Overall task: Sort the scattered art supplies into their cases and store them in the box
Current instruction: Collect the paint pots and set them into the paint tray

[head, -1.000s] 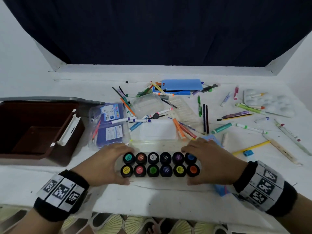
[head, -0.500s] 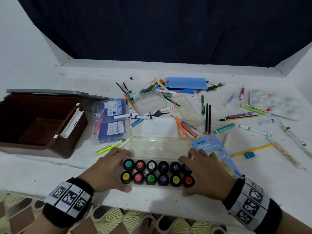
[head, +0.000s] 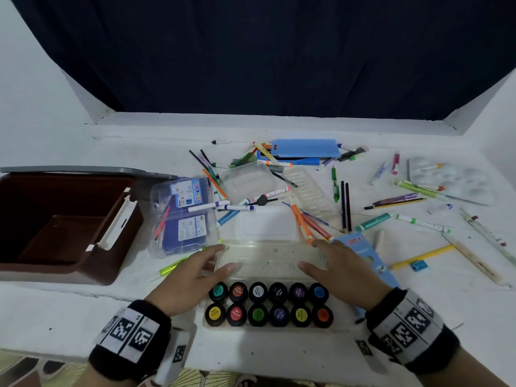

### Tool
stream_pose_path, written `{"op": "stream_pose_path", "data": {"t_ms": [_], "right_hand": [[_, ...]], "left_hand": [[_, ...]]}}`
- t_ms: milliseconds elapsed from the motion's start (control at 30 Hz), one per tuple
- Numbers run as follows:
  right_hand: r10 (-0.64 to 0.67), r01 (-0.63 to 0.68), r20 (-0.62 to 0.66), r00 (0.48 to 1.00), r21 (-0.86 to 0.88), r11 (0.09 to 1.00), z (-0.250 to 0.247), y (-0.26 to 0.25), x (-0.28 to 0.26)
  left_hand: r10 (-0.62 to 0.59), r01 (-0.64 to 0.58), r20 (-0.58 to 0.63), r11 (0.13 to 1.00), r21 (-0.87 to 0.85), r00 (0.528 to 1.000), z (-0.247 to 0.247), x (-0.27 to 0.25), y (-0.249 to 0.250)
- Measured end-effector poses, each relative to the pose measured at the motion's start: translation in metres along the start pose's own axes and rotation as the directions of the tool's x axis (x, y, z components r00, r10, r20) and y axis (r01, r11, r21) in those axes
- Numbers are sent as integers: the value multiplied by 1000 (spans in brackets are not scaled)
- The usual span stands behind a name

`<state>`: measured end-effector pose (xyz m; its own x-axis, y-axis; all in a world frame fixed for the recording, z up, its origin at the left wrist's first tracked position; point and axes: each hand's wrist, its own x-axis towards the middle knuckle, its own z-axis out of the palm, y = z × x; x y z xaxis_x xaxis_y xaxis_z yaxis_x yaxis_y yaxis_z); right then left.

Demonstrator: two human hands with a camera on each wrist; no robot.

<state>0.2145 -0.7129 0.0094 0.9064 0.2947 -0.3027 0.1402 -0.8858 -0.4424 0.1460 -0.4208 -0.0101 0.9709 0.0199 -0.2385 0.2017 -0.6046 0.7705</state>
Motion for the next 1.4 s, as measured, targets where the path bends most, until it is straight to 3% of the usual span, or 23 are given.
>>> {"op": "stream_pose_path", "data": {"t_ms": [133, 267, 400, 567, 733, 933, 1033, 1233, 1400], "right_hand": [[-8, 11, -23, 1000, 134, 991, 2, 0, -4], [-3, 25, -87, 996, 258, 966, 4, 4, -8], [39, 66, -225, 974, 438, 896, 7, 10, -14], [88, 100, -329, 940, 513, 853, 13, 22, -21], [7, 124, -276, 961, 453, 883, 11, 26, -32], [-50, 131, -235, 971, 342, 931, 14, 25, -40], [-75, 143, -219, 973, 313, 939, 15, 23, -42], [-19, 25, -62, 998, 104, 994, 16, 21, -41], [-39, 45, -55, 998, 118, 992, 10, 19, -40]], "left_hand": [[-62, 51, -84, 991, -126, 995, 1, 3, 0], [-59, 15, -176, 971, -239, 983, 2, 2, -2], [-87, -25, -258, 915, -403, 962, 3, -6, -4], [-128, -49, -281, 836, -547, 951, 6, -26, 2], [-120, -50, -294, 858, -512, 948, 6, -38, 0], [-29, -75, -339, 954, -289, 940, 12, -47, -4], [-38, -60, -340, 960, -275, 940, 13, -49, -5], [-17, -26, -364, 993, -113, 931, 21, -49, -13], [-20, 37, -307, 998, 51, 951, 26, -48, -10]]}}
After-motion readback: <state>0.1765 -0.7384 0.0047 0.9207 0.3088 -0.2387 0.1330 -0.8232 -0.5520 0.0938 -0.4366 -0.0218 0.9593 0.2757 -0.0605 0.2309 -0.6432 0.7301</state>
